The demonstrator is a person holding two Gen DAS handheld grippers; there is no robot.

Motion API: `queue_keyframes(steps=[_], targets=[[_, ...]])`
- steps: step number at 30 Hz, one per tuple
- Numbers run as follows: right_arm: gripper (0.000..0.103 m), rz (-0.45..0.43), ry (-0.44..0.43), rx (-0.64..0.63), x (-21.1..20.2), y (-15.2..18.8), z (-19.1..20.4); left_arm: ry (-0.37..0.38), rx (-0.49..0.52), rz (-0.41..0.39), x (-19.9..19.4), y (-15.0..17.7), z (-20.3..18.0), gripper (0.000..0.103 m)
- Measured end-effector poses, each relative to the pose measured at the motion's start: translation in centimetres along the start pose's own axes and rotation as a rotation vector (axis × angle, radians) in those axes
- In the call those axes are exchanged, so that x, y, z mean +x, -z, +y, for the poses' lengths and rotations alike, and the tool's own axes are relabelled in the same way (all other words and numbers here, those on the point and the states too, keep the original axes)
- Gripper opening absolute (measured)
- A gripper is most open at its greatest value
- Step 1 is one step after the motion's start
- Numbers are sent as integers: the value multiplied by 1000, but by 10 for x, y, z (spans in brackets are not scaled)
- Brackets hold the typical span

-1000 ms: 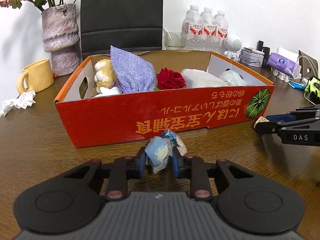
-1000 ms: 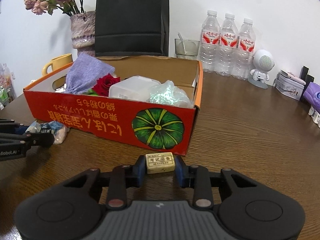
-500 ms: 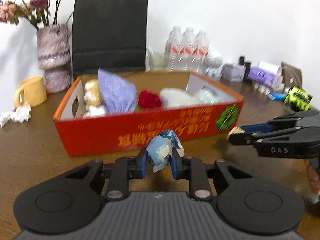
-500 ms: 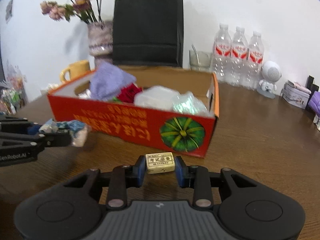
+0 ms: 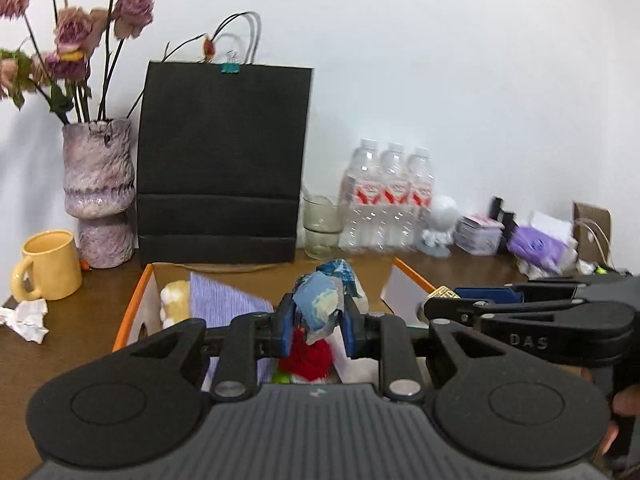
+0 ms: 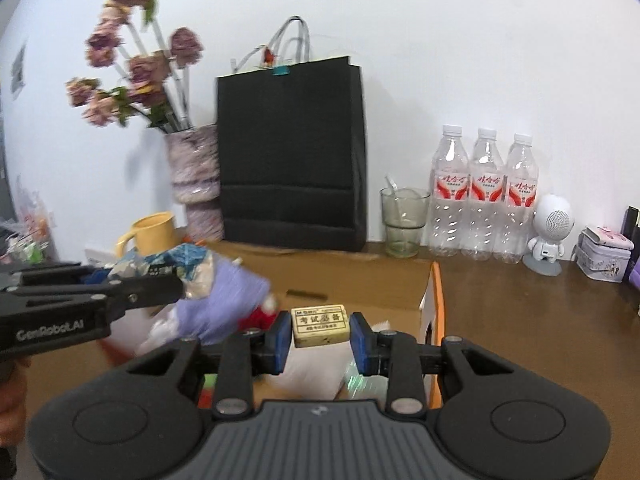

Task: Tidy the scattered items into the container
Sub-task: 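Carry packet and cream block into the box and open both tools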

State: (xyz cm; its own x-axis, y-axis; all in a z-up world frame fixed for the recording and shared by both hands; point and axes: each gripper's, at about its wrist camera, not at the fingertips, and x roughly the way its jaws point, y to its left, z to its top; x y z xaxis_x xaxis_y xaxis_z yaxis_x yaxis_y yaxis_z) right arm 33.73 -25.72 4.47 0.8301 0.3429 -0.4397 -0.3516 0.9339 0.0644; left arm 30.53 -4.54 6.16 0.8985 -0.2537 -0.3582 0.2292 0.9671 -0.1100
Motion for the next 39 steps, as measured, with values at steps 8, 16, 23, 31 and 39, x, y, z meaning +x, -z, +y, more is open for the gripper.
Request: queue_keyframes(steps=[8,16,23,31,39], targets=[[30,68,49,57,77,-21,-12,-34,-82,88,75,-8,19,24],[78,118,94,62,98,-22,-16,-107,-85,96,88,-4,26,72],[102,109,118,78,82,-28,-21,-191,-103,66,74,-15,32,103],[103,104,120,72,74,-31,-18,-193,-112,69,67,-20,32,103],[103,94,117,59,59,-30,-11,-195,-105,61,50,-20,29,103]])
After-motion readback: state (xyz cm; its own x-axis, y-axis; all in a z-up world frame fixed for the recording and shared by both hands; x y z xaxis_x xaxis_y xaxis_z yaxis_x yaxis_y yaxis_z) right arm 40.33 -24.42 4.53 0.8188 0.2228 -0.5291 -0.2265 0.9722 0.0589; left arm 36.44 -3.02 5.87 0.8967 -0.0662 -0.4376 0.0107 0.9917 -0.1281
